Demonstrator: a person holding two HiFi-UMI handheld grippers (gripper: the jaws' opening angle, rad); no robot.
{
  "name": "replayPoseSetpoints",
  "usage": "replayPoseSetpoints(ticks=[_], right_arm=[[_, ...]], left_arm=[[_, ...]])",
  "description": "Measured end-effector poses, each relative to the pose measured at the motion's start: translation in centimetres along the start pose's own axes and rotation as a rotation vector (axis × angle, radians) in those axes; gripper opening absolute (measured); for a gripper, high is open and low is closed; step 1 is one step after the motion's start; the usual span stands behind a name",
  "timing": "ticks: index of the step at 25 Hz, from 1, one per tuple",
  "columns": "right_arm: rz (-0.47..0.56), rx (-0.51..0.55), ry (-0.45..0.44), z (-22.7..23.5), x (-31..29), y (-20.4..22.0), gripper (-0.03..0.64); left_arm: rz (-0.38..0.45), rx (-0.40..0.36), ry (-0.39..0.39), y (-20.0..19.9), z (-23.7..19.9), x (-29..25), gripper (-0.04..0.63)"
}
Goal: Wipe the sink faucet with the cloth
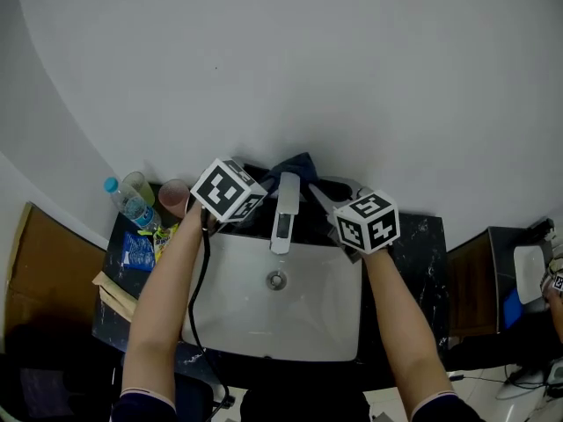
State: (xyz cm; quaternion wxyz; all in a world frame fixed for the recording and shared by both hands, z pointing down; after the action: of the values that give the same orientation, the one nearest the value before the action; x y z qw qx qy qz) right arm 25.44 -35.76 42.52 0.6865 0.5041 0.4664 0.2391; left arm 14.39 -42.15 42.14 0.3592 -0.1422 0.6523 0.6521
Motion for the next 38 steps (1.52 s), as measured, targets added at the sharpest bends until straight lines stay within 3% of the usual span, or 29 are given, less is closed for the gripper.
replayPoseSetpoints(ticks=[7, 11, 15, 17, 20, 21, 24, 26, 28, 30, 33, 36, 38], right_arm=[[0.134, 0.076, 0.013, -1.7, 3.2, -5.8, 0.038], [0.199, 0.153, -0.022, -4.4, 5.9, -8.1, 0.038], [0.248, 0.244, -0.104, -7.6, 8.1, -8.7, 0.038], [0.257, 0.28, -0.158, -9.2, 8.9, -8.5, 0.038], [0.252, 0.302, -0.188, -10.5, 10.4, -7.7, 0.038], [0.252, 0.299, -0.189, -10.7, 10.9, -7.4, 0.038], [0.281, 0.268, -0.187, -11.3, 12.2, -6.9, 0.051], [0.315, 0.231, -0.172, -11.7, 12.9, -6.6, 0.154], [0.346, 0.19, -0.147, -12.1, 14.0, -6.0, 0.181], [0.378, 0.148, -0.111, -12.2, 15.4, -5.4, 0.162], [0.419, 0.094, -0.061, -12.6, 18.0, -4.5, 0.073], [0.441, 0.073, -0.033, -13.4, 20.9, -3.0, 0.007], [0.445, 0.069, -0.021, -14.2, 22.8, -1.8, 0.006]], left_arm=[[0.114, -0.082, -0.09, -3.8, 0.6, 4.8, 0.048], [0.162, -0.176, -0.163, -4.6, 2.5, 7.3, 0.063], [0.202, -0.222, -0.164, -4.4, 5.6, 8.6, 0.17], [0.217, -0.255, -0.162, -4.5, 7.2, 8.8, 0.187], [0.225, -0.292, -0.168, -4.7, 9.3, 9.3, 0.162], [0.228, -0.291, -0.165, -4.6, 9.9, 9.5, 0.066], [0.241, -0.227, -0.12, -4.1, 11.3, 10.0, 0.057], [0.25, -0.15, -0.12, -3.5, 11.6, 10.5, 0.057], [0.268, -0.066, -0.151, -2.7, 12.0, 11.2, 0.057], [0.31, 0.028, -0.173, -1.9, 12.8, 11.8, 0.057], [0.388, 0.165, -0.186, -1.0, 14.8, 12.9, 0.057], [0.427, 0.237, -0.221, -0.1, 17.7, 14.0, 0.057], [0.454, 0.26, -0.25, 0.4, 19.9, 14.9, 0.057]])
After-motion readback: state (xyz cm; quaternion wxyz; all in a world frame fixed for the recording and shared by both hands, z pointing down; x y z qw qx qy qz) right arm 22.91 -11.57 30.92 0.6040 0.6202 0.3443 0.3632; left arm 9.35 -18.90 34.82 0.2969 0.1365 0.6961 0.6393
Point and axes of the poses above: the fingertips, and each gripper's own axes: x backward along the fingers, z to its right, y out of its underside, the point moved 4 cm from there along x, backward along the fingers, and after that the axes turned 2 degrees about -y, right-handed, at the moved point
